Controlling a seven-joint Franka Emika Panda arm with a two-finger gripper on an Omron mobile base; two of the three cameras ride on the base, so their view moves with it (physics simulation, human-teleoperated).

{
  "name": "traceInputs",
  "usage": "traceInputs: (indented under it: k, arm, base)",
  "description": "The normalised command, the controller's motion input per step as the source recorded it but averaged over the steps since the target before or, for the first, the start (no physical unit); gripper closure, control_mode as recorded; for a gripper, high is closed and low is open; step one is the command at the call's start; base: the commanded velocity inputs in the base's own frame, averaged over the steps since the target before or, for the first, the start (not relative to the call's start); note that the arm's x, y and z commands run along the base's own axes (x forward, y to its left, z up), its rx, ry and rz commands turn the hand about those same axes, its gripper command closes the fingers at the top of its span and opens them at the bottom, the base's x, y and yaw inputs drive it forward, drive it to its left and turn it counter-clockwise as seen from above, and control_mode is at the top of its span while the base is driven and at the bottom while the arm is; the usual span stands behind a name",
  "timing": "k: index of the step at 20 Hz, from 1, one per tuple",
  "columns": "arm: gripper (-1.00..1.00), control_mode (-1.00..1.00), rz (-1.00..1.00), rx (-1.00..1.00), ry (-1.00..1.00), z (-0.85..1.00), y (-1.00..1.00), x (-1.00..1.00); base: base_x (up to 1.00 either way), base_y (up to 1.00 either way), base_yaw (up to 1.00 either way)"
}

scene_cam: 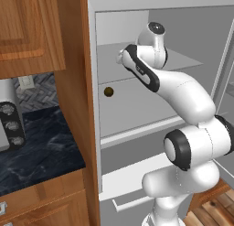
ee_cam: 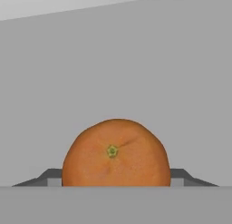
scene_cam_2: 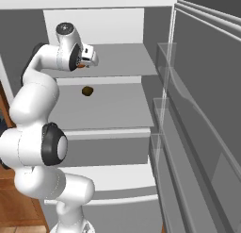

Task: Pick up the banana and tangerine from the fridge and place one fruit on each plate on the dining counter.

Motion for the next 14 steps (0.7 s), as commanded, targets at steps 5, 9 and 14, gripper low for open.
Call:
traceInputs:
  k: [5, 9, 14]
  arm:
    - [1.0, -1.0, 0.0, 0.0, -0.03, 0.0, 0.0, -0.43]
    - [1.0, -1.0, 0.0, 0.05, -0.16, 0.0, -0.06, -1.0]
    - [1.0, -1.0, 0.0, 0.11, -0.11, 0.01, -0.13, -1.0]
  base:
    - [0.0, 0.0, 0.0]
    - [0.0, 0.0, 0.0]
    - [0.0, 0.0, 0.0]
